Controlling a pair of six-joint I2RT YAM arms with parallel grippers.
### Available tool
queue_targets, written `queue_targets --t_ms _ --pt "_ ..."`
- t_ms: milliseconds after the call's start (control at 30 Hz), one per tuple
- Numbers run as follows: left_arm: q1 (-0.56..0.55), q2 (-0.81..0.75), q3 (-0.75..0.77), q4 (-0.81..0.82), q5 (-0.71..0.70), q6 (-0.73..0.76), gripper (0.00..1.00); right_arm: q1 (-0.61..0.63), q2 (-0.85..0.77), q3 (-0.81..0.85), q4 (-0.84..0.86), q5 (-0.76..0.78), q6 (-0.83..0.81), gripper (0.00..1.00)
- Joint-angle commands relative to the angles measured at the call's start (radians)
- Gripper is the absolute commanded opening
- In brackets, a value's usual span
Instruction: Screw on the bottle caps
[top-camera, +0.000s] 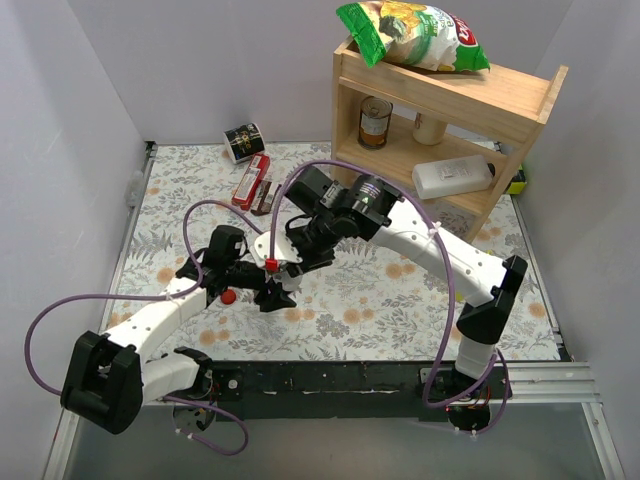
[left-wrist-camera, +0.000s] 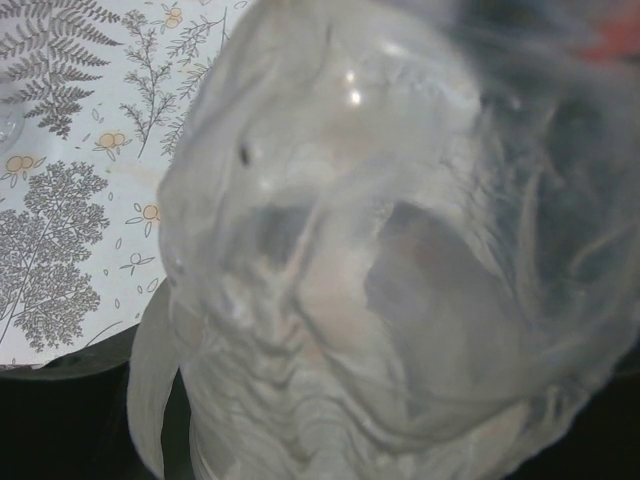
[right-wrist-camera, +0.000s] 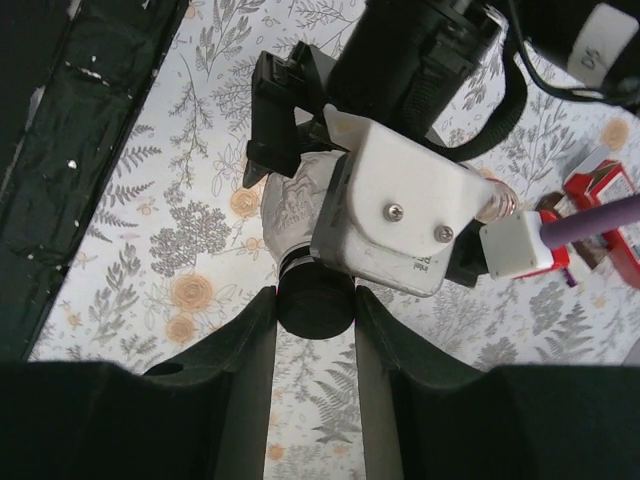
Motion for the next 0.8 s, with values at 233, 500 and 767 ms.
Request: queue_targets --t_ms 233,500,767 --pt "-0.010 -0.140 -0.066 0.351 -0.090 -0.242 0.00 -0.076 0.175 0.115 -0.067 -0.142 0.514 0.16" --pt "-0.017 -0.139 -0.076 0.365 -0.193 -0.317 0.00 -0.099 0.223 0.096 -0.061 -0.141 0.652 0.09" --pt "-0.017 -0.134 -0.092 0.299 -0.182 -0.276 0.00 -0.113 0.244 0.138 -0.056 -0.124 0.640 0.09"
